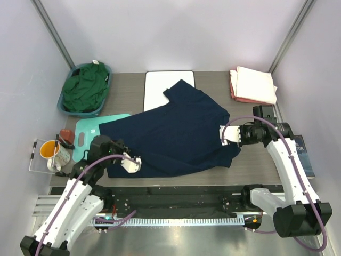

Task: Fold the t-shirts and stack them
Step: Fold the flattened tshirt in 1/3 of the way

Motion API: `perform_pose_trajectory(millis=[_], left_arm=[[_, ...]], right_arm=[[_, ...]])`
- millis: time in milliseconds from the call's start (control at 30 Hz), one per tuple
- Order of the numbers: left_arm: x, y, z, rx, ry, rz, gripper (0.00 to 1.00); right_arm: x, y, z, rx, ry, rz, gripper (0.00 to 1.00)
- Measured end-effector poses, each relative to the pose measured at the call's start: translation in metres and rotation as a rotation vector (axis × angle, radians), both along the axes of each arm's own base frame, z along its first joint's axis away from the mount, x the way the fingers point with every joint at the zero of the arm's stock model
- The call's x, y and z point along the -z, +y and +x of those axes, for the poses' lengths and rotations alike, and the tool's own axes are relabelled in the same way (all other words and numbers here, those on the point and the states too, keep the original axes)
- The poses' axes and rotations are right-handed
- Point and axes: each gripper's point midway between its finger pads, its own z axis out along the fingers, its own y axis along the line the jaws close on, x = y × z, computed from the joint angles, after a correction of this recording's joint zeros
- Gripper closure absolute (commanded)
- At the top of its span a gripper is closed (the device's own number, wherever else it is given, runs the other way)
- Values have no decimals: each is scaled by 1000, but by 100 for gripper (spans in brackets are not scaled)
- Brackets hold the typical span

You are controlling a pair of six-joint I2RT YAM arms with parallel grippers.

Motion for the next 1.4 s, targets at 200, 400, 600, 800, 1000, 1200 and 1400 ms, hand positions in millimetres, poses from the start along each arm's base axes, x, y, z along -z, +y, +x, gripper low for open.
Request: perform_pose_trajectory(millis=[200,400,600,800,1000,1200,1400], left_arm=[[-25,0,22,-75,36,-20,100],[-32,5,9,-70,70,9,100],[-4,24,-37,-26,230,139,100],[6,37,-65,-9,317,210,100],[9,46,-72,-24,360,256,100],[-38,35,-41,-76,316,190,100],[-85,8,16,-194,253,-11,100]], right_arm=[[-2,1,31,61,-60,35,99],[-6,6,57,90,-118,83,99],[2,10,79,94,-116,108,99],[9,20,100,73,-129,123,99],[0,35,125,52,-215,139,99],[-8,41,143,54,-286,151,99],[-16,37,172,107,-402,162,99]])
